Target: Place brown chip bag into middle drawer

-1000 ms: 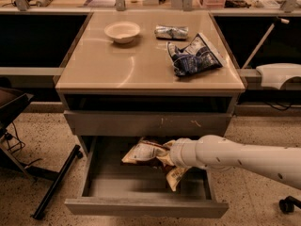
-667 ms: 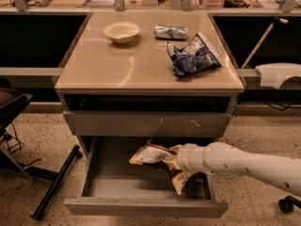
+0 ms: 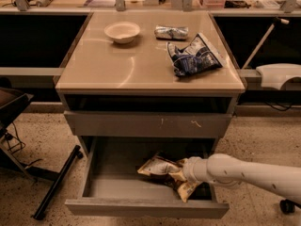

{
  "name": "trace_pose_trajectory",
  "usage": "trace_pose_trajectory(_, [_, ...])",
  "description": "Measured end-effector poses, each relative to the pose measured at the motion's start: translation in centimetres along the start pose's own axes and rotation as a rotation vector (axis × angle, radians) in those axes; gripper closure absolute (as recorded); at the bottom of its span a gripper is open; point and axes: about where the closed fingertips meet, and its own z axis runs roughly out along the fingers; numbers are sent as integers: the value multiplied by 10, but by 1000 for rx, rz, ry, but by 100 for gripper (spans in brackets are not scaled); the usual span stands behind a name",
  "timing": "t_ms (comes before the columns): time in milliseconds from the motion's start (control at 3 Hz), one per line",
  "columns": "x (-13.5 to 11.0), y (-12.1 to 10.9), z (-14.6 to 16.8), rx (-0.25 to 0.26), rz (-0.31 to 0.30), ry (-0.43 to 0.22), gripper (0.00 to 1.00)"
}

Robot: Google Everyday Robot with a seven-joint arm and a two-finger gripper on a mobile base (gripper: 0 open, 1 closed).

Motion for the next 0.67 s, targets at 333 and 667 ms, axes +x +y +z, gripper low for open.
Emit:
trace_pose_trajectory(333, [-1, 0, -2, 0, 0, 0, 81])
trace_pose_trajectory(667, [-1, 0, -1, 0, 0, 0, 58])
